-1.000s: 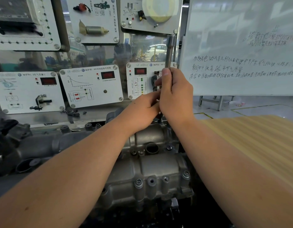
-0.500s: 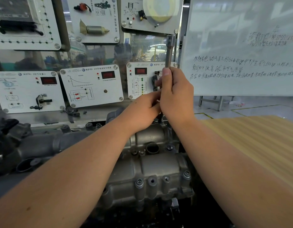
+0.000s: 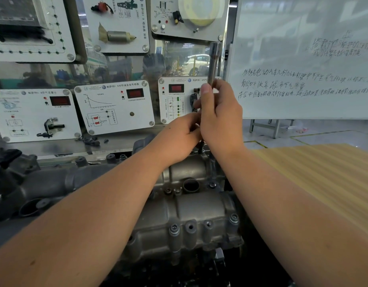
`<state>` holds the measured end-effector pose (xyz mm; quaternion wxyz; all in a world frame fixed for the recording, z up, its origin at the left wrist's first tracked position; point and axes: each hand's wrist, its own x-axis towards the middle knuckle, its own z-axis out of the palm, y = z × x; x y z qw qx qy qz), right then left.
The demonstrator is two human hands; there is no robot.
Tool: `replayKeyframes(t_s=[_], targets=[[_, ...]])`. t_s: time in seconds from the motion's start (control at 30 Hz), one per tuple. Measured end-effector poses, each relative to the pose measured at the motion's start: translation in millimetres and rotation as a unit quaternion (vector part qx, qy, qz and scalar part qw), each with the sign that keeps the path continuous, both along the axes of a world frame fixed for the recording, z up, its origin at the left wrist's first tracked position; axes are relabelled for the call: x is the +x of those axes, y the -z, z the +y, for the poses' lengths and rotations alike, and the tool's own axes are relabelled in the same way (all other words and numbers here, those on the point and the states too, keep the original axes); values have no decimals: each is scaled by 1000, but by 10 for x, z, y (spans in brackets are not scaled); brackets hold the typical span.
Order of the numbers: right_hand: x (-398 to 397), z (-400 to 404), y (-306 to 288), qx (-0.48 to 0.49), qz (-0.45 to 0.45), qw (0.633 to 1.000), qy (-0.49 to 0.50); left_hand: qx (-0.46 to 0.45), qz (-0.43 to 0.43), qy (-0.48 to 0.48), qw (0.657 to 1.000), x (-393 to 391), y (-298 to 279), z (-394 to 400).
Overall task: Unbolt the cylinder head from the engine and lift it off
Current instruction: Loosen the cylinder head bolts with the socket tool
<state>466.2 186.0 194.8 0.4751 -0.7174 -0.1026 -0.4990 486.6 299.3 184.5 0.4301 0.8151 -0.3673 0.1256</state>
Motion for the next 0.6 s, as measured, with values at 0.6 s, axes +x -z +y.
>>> replayKeyframes(t_s=[0.6], targets=[[-15,6,1,-2,-9,1000,2,-11,16,7,1000,13,15,8]])
